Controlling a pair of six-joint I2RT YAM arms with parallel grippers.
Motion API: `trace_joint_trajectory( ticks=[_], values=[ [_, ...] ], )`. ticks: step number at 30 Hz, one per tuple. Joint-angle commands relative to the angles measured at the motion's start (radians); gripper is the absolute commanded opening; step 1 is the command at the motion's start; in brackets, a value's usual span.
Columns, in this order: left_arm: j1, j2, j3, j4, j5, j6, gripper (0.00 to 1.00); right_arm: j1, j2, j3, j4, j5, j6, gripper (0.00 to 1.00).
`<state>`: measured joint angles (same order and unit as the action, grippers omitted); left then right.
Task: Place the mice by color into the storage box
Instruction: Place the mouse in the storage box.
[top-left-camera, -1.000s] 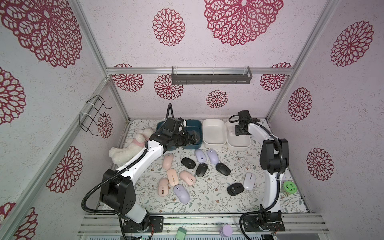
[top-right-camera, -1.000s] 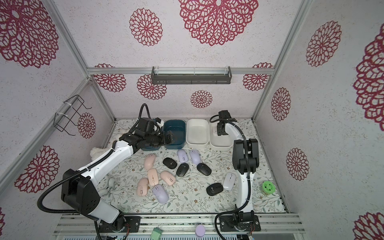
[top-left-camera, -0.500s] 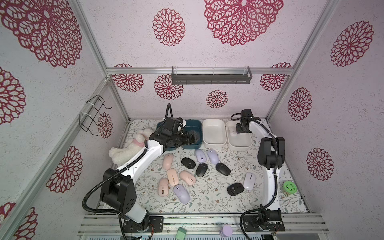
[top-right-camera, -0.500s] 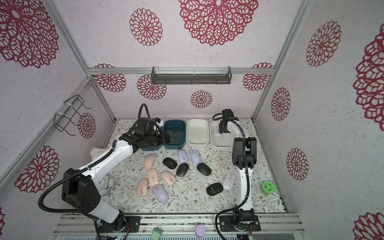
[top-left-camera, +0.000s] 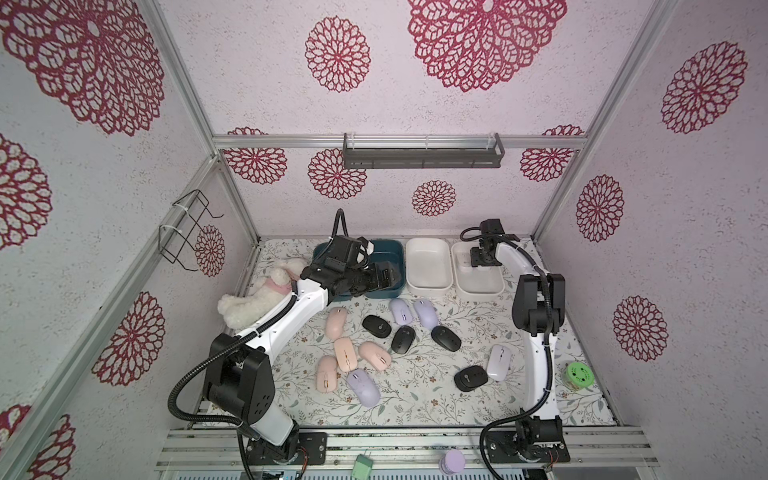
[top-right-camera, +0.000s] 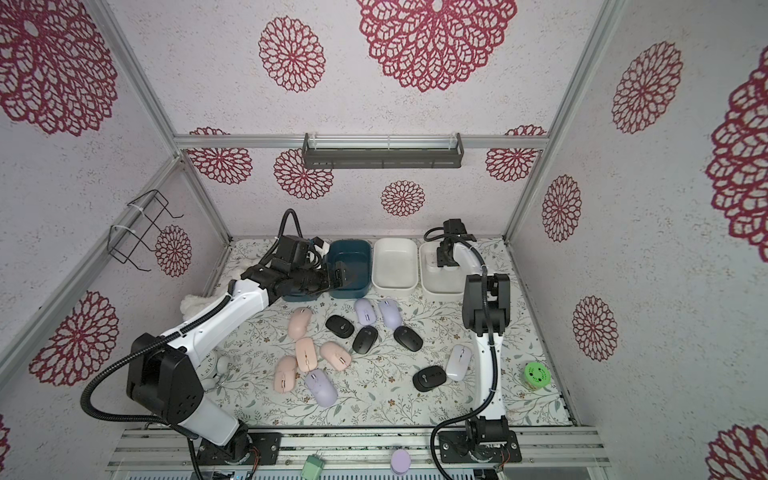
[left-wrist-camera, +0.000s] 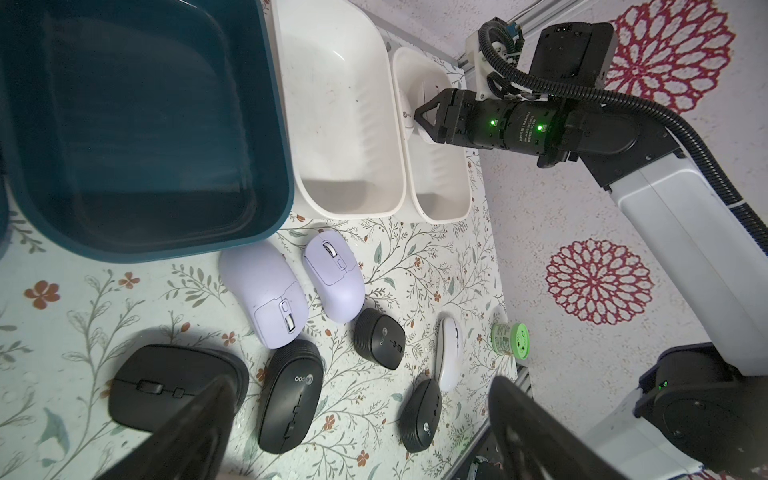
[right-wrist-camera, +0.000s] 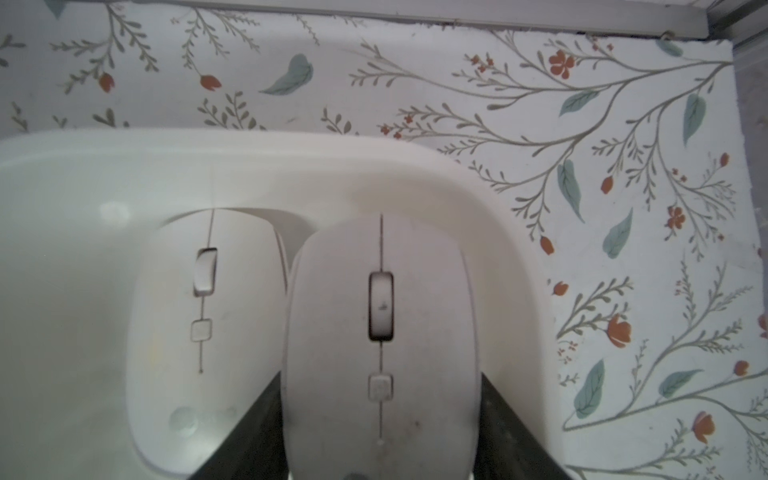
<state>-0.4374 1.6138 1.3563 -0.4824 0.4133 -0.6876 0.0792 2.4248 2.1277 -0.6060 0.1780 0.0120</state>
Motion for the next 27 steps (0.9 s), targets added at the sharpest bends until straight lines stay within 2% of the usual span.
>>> trace_joint_trajectory(
  ticks=[1,13,17,27],
  values=[
    [0.008,0.018,0.003,0.030,0.013,-0.009,0.97,-0.004,0.011,0.050,-0.041,-0.007,-0.021,0.60],
    [0.009,0.029,0.006,0.032,0.033,-0.015,0.97,-0.004,0.027,0.055,-0.040,-0.017,-0.020,0.66],
    [0.009,0.029,0.005,0.034,0.037,-0.015,0.97,-0.004,0.022,0.062,-0.041,-0.020,-0.020,0.71],
    [0.008,0.027,0.006,0.038,0.046,-0.020,0.97,0.012,-0.054,0.074,-0.056,-0.018,0.016,0.70]
  ],
)
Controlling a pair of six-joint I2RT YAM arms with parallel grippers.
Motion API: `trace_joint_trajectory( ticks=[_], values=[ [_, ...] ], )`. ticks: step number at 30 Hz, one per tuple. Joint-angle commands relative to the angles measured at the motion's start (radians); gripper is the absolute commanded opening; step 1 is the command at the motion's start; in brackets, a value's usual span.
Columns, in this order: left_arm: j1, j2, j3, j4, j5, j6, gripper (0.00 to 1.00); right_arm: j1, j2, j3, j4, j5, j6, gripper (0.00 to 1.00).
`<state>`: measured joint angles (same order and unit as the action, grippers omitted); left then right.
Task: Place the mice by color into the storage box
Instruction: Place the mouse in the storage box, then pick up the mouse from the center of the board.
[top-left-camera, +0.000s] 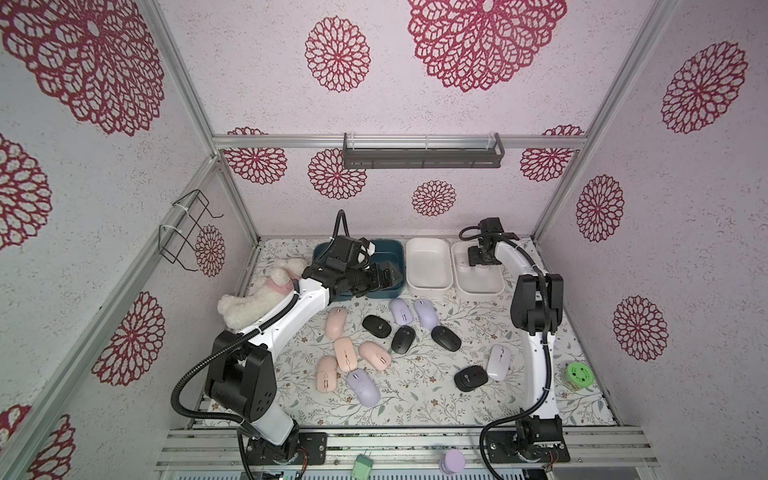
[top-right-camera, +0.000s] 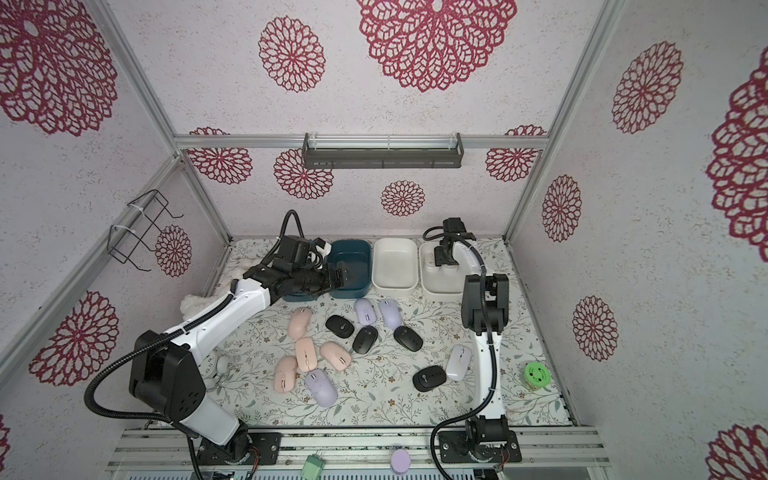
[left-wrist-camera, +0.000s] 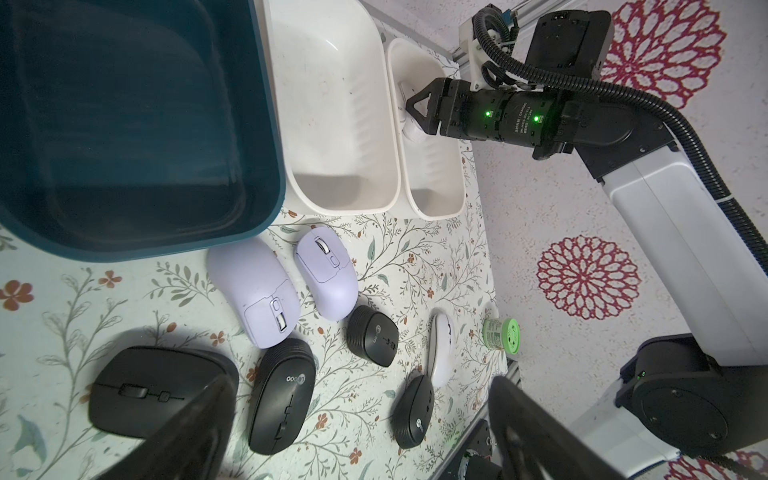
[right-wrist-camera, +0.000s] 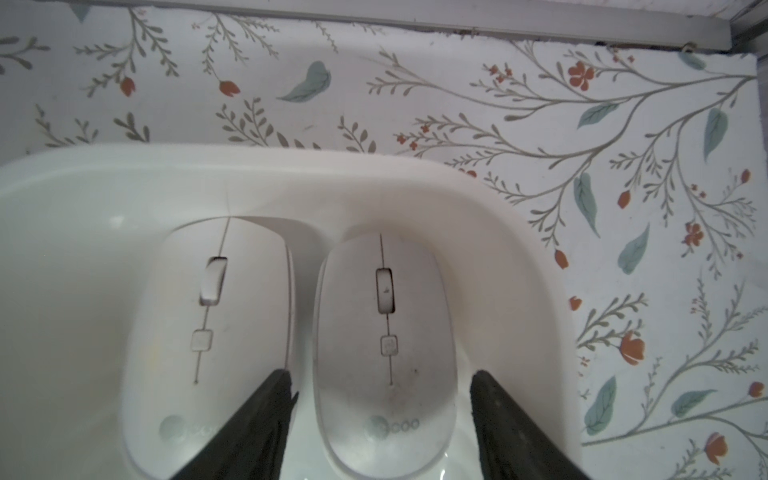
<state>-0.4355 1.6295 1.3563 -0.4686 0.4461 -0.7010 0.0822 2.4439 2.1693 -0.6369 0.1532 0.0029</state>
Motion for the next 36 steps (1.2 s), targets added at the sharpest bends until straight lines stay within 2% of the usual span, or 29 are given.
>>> trace_joint_trajectory(
  ticks=[1,5,9,12,17,23,28,31,36],
  values=[
    [0.007,0.010,0.006,0.024,0.013,-0.005,0.97,0.012,-0.090,0.033,-0.029,0.011,0.037,0.70],
    [0.006,-0.001,0.003,0.030,0.014,-0.008,0.97,0.029,-0.181,0.008,-0.063,0.065,0.102,0.69],
    [-0.006,-0.011,-0.010,0.047,0.014,-0.017,0.97,0.045,-0.363,-0.194,-0.010,0.114,0.195,0.69],
    [-0.028,-0.013,-0.010,0.043,0.008,-0.016,0.97,0.051,-0.548,-0.440,0.049,0.130,0.302,0.69],
    [-0.078,-0.017,-0.006,0.035,-0.001,-0.009,0.97,0.066,-0.901,-0.931,0.146,0.098,0.485,0.77],
    [-0.134,-0.016,-0.002,0.027,-0.001,-0.005,0.97,0.067,-1.208,-1.297,0.059,0.085,0.571,0.88],
    [-0.157,-0.010,0.001,0.024,0.006,-0.007,0.97,0.067,-1.266,-1.441,0.001,-0.022,0.607,0.91],
    [-0.160,-0.011,0.002,0.021,0.005,-0.003,0.97,0.067,-1.265,-1.512,0.044,-0.089,0.609,0.91],
    [-0.161,-0.001,0.007,0.009,-0.007,0.004,0.97,0.066,-1.207,-1.550,0.069,-0.145,0.581,0.86]
  ],
)
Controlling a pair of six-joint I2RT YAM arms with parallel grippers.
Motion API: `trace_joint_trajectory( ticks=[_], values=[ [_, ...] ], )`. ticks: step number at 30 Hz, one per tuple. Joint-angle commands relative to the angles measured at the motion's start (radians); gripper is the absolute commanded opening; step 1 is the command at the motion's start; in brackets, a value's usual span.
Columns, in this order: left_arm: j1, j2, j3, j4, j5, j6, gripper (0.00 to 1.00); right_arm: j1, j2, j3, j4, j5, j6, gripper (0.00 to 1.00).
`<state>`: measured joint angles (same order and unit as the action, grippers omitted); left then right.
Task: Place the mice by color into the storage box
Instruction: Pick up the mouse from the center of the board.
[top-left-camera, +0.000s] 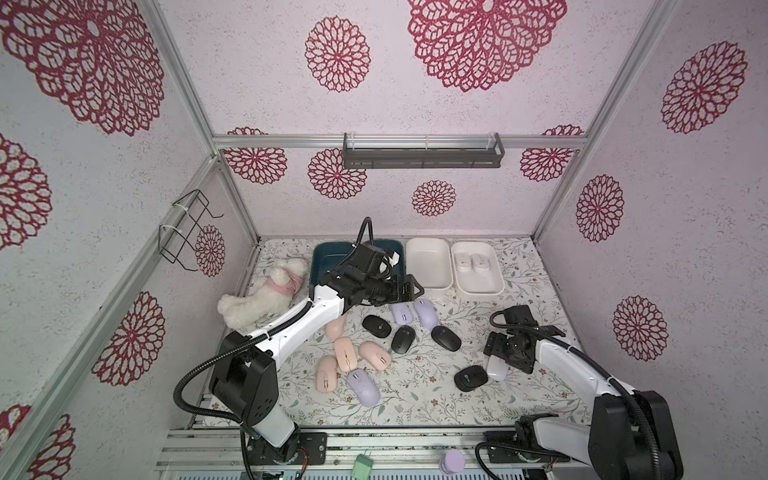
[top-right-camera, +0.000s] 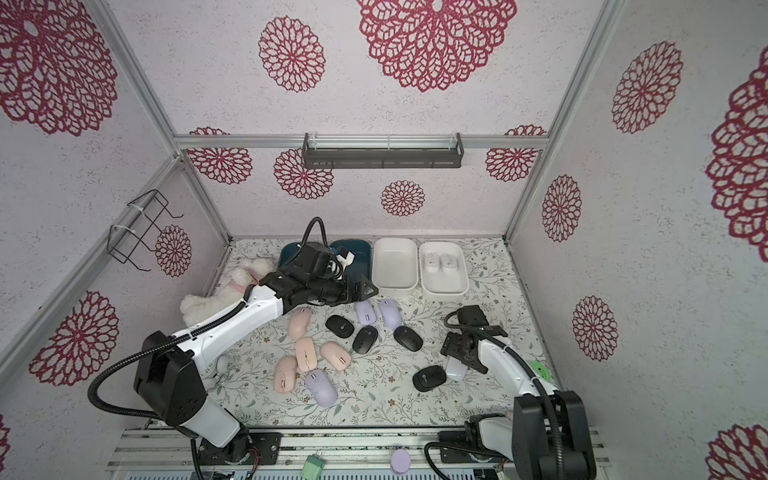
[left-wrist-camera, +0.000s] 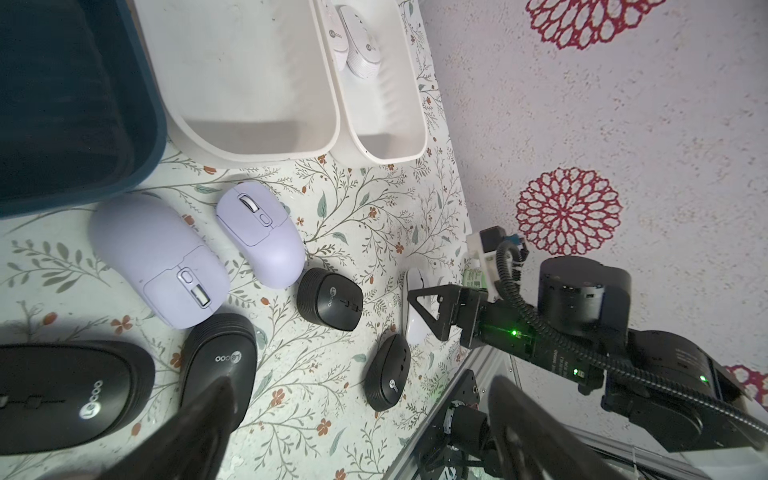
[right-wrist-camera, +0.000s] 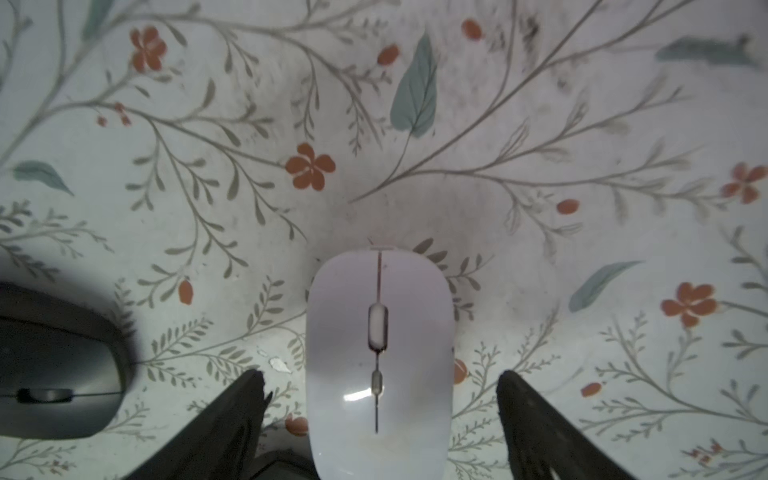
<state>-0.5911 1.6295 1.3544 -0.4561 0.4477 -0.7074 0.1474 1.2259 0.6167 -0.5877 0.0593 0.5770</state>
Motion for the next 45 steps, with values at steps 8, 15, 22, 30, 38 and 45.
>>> trace_joint_trajectory(
  ticks=[8,15,22,30,38,45],
  values=[
    [-0.010,0.003,0.017,-0.018,-0.019,0.020,0.97,-0.002,0.059,0.020,0.026,-0.016,-0.024,0.73],
    [-0.010,-0.003,0.019,-0.022,-0.022,0.022,0.97,-0.002,0.083,0.033,0.045,-0.005,-0.040,0.66],
    [-0.010,-0.006,0.023,-0.031,-0.039,0.032,0.97,-0.002,0.093,0.068,0.058,0.020,-0.073,0.61],
    [-0.008,-0.005,0.028,-0.041,-0.047,0.040,0.97,-0.002,0.107,0.131,0.060,0.055,-0.115,0.60],
    [0.010,-0.012,0.028,-0.046,-0.067,0.042,0.97,-0.002,0.113,0.271,0.029,0.113,-0.159,0.60],
    [0.067,-0.026,0.014,-0.028,-0.083,0.029,0.97,-0.002,0.225,0.493,0.093,0.115,-0.158,0.59]
  ],
)
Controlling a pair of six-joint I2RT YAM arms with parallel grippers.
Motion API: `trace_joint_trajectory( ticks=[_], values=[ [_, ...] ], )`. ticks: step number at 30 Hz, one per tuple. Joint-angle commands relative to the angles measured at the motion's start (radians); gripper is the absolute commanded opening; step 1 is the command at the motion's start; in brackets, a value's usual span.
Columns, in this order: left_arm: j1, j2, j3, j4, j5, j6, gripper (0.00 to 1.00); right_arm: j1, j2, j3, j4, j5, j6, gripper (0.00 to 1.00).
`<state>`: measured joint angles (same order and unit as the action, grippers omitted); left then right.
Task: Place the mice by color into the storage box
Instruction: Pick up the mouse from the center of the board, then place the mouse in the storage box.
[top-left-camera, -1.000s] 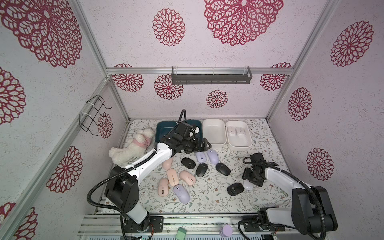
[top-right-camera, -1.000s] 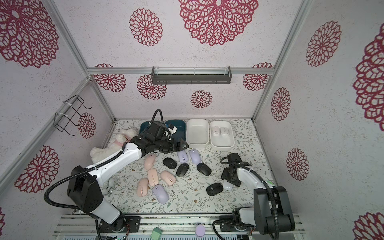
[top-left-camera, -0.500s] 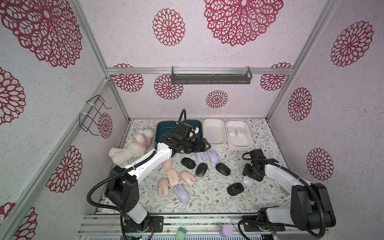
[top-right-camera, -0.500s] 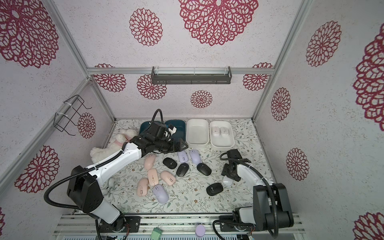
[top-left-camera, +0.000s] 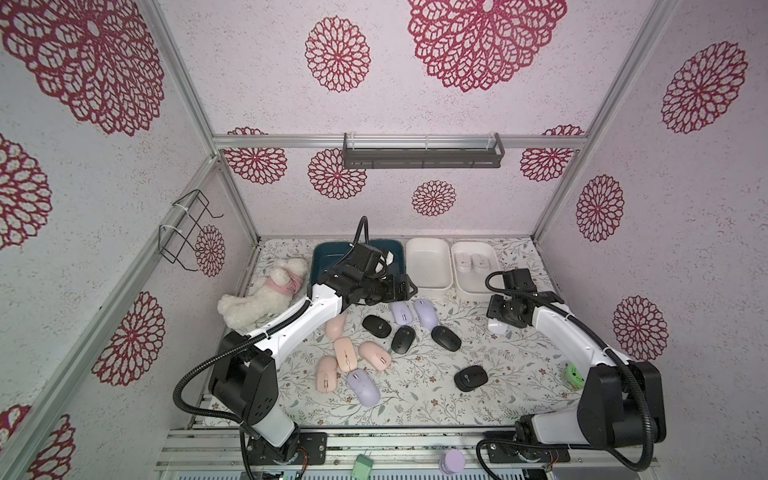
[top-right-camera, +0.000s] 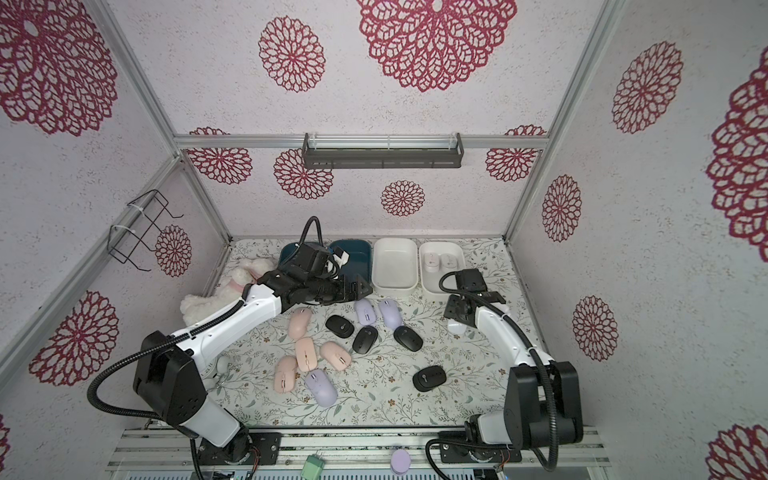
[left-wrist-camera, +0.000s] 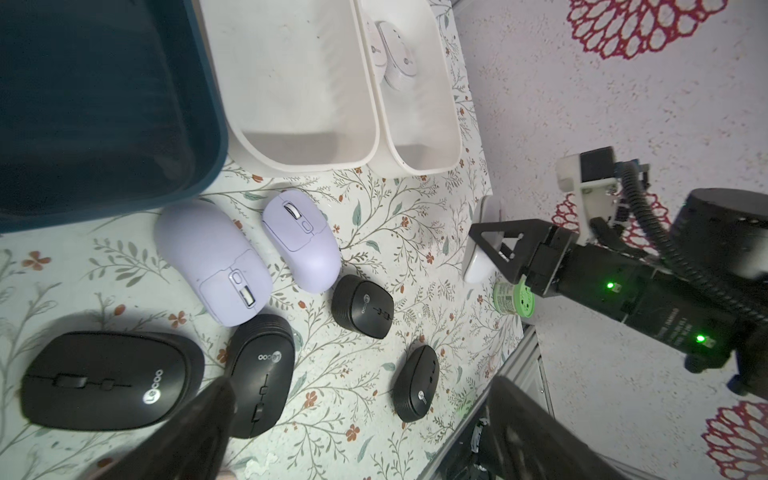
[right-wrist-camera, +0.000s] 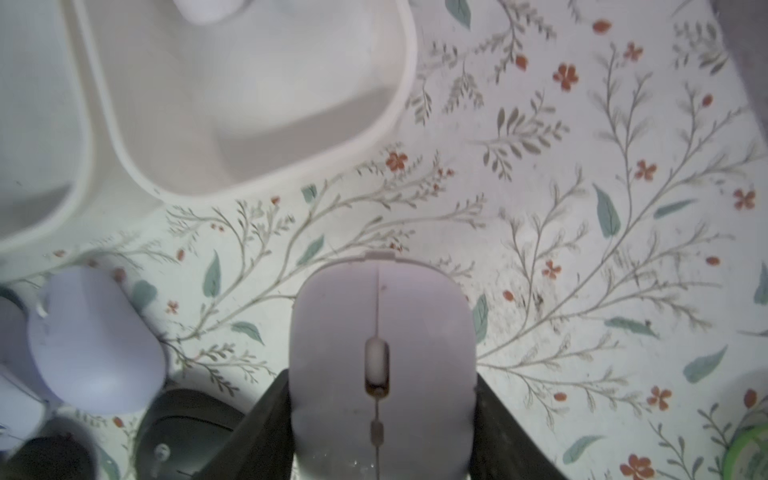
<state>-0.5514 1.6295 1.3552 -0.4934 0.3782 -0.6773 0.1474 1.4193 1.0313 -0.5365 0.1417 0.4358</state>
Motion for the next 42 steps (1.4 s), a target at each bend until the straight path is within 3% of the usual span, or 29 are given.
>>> trace_joint_trajectory(
  ticks=[1,9,15,32,42],
  values=[
    [0.035,-0.023,0.012,0.010,-0.012,-0.006,0.97,-0.004,0.060,0.118,0.058,0.039,-0.020,0.59],
    [0.058,-0.010,0.014,0.000,-0.048,0.013,0.97,-0.008,0.354,0.407,0.127,0.059,-0.155,0.59],
    [0.082,0.008,0.020,-0.004,-0.025,0.006,0.97,-0.008,0.589,0.632,0.023,0.017,-0.217,0.58],
    [0.095,0.018,0.019,0.003,-0.010,-0.003,0.97,-0.006,0.830,0.857,-0.140,-0.166,-0.270,0.59],
    [0.095,0.003,0.008,0.010,-0.032,-0.007,0.97,0.005,0.886,0.904,-0.169,-0.140,-0.273,0.62]
  ],
)
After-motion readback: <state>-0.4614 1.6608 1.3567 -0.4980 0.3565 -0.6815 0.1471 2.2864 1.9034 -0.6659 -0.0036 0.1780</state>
